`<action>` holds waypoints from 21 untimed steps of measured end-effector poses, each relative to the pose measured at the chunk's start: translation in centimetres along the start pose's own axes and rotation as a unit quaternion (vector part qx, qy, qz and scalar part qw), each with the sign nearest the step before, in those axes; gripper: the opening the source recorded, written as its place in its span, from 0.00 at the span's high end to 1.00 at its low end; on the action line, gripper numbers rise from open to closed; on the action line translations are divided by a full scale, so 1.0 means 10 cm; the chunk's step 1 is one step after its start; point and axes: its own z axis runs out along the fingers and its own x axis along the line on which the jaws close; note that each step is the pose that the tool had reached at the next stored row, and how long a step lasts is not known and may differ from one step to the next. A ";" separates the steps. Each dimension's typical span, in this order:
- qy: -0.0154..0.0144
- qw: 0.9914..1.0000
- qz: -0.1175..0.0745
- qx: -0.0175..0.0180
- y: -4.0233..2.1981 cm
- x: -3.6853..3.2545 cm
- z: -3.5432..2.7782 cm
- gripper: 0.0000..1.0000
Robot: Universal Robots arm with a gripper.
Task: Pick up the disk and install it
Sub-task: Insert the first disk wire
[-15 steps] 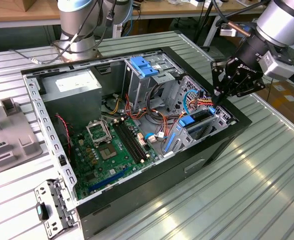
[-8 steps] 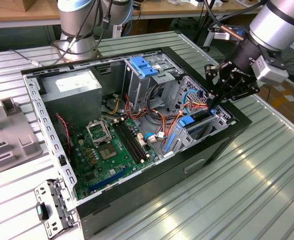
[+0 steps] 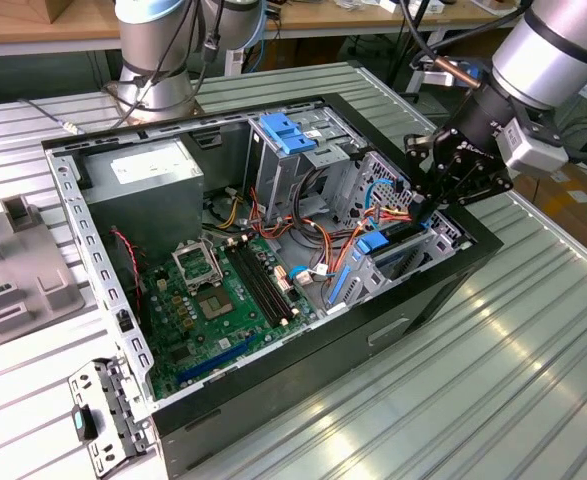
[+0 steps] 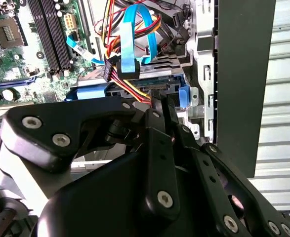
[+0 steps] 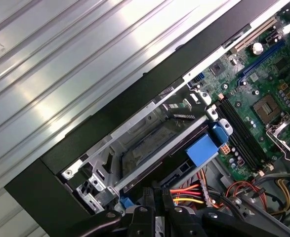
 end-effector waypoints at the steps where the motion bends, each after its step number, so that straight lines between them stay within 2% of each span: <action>1: 0.000 1.000 0.000 0.000 0.002 -0.001 0.010 0.83; 18: 0.000 1.000 0.003 0.000 0.038 -0.017 0.186 0.83; 21: 0.000 1.000 0.003 0.000 0.043 -0.021 0.202 0.83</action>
